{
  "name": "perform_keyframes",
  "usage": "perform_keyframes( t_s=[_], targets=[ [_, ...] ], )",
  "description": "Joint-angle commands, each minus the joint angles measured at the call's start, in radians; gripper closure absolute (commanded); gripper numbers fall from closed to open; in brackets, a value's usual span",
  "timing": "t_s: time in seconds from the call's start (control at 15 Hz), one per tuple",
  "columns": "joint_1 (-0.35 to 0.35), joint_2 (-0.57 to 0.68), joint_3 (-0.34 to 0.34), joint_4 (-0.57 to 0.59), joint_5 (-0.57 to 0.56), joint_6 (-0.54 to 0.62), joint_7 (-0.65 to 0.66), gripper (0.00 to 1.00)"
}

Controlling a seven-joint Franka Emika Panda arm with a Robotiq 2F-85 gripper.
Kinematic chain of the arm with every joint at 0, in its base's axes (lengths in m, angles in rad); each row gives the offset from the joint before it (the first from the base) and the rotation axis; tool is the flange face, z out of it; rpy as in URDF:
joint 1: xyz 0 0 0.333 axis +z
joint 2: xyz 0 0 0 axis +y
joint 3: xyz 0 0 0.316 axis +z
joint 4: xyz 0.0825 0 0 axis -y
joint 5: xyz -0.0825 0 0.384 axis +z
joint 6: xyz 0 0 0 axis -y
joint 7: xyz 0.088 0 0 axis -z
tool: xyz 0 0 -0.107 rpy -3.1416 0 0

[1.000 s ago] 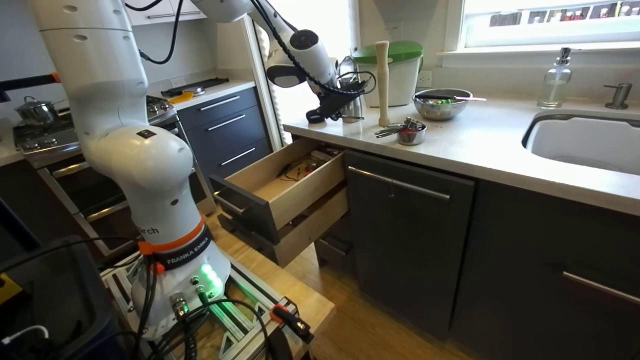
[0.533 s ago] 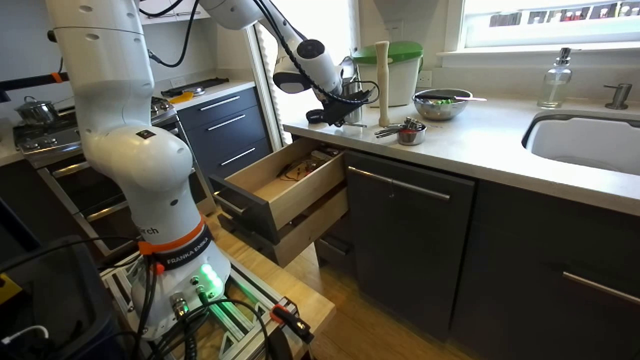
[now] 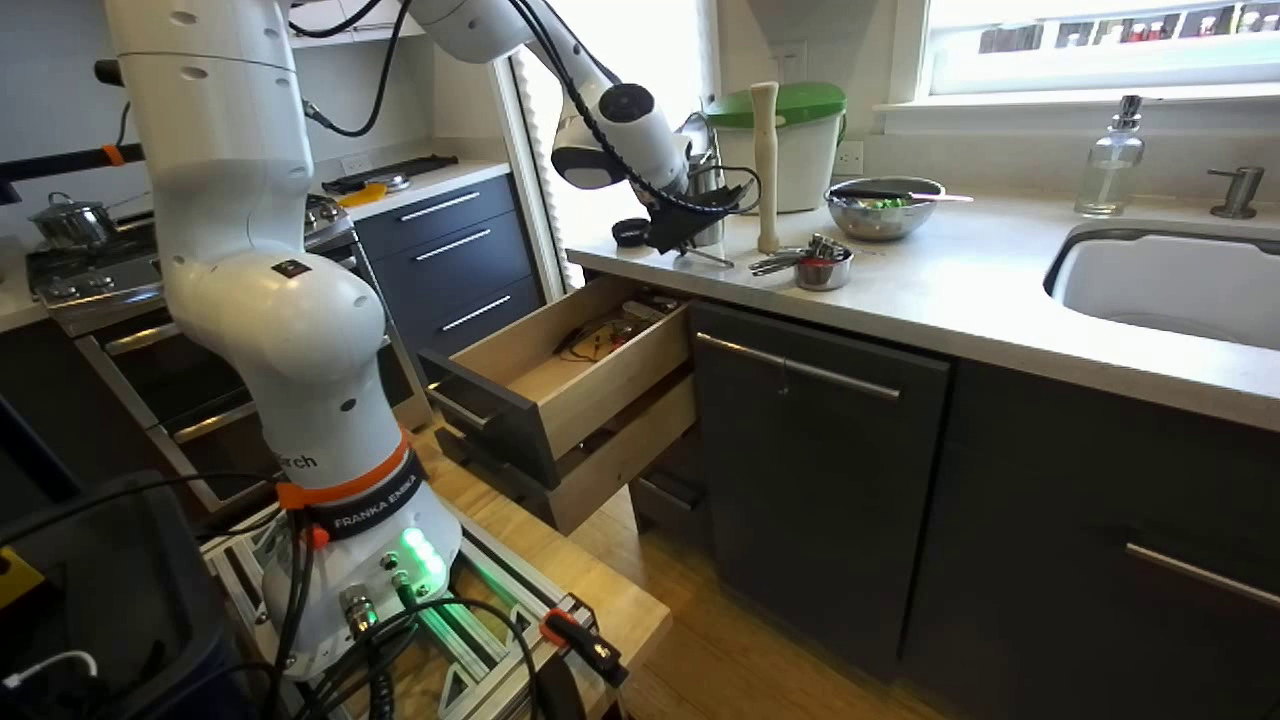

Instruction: Remove the silver ladle from the drawer and put it on the counter

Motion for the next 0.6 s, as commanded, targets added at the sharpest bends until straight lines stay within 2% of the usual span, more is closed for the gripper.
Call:
perform_keyframes(
  t_s=[0.0, 0.33, 0.4, 0.53],
  targets=[
    [-0.009, 0.021, 0.005, 0.016, 0.032, -0.009, -0.022, 0.43],
    [0.000, -0.005, 0.004, 0.008, 0.021, -0.004, 0.007, 0.05],
    [0.007, -0.019, 0.000, -0.008, 0.001, -0.002, 0.040, 0.00],
    [0.022, -0.054, -0.012, -0.053, -0.064, -0.005, 0.134, 0.00]
  ],
)
